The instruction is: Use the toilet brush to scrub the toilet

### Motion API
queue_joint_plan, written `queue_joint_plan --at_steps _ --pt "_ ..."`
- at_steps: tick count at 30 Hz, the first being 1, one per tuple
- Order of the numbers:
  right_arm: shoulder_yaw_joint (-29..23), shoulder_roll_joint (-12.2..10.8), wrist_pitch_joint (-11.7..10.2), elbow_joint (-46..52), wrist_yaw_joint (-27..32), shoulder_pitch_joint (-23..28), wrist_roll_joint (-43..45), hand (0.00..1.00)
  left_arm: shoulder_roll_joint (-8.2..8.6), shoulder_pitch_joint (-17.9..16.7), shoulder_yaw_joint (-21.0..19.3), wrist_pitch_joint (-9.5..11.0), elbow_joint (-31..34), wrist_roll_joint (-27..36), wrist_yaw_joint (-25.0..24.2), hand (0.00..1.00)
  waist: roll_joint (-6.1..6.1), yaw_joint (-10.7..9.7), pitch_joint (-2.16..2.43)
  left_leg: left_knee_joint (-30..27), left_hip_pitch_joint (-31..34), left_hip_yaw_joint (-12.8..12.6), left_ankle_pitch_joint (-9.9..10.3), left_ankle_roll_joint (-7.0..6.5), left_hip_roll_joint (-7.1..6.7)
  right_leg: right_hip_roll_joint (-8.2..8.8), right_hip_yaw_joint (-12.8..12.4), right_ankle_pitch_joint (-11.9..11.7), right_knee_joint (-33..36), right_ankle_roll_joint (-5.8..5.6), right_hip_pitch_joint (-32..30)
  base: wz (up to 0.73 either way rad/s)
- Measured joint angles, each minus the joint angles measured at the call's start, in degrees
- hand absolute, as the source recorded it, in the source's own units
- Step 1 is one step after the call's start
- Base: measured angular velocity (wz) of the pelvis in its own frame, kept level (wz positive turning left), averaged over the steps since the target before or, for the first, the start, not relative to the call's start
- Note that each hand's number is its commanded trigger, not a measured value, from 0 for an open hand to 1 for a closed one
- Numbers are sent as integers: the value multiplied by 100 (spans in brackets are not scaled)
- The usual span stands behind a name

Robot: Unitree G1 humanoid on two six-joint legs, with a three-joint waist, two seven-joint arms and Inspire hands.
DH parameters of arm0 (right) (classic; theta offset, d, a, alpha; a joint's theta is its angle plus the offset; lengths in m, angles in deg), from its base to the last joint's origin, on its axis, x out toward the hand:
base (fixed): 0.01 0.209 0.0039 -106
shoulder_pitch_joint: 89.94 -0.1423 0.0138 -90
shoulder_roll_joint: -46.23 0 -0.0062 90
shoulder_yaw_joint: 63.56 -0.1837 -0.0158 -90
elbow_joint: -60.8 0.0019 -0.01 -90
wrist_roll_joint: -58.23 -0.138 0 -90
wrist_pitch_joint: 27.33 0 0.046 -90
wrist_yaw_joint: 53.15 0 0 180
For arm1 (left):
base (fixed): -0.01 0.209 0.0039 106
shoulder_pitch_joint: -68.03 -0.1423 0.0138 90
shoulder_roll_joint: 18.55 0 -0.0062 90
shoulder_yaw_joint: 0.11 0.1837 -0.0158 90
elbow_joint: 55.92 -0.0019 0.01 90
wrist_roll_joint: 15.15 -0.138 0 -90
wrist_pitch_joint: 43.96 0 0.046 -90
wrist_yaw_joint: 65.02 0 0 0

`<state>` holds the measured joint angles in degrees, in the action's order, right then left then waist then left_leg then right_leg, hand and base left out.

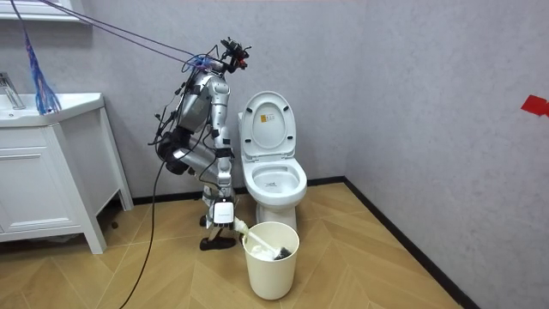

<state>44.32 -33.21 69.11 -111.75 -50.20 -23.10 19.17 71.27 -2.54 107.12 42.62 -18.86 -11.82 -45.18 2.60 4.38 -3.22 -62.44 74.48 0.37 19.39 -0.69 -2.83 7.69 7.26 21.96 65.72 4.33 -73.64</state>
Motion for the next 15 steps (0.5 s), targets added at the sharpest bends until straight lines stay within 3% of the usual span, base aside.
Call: queue_joint_plan --at_steps 10,15 --pt "-60 2 19 -18 -14 44 -829 100 -16 -249 174 -9 68 205 106 0 16 -113 11 117 -300 47 -4 -1 7 -16 61 -9 -162 -7 345 0" --pt "-139 -50 84 -43 -121 240 -1073 100 -17 -526 105 -14 72 129 87 0 6 -111 22 465 -845 51 -20 -14 19 -99 55 -64 -532 -92 886 -3"
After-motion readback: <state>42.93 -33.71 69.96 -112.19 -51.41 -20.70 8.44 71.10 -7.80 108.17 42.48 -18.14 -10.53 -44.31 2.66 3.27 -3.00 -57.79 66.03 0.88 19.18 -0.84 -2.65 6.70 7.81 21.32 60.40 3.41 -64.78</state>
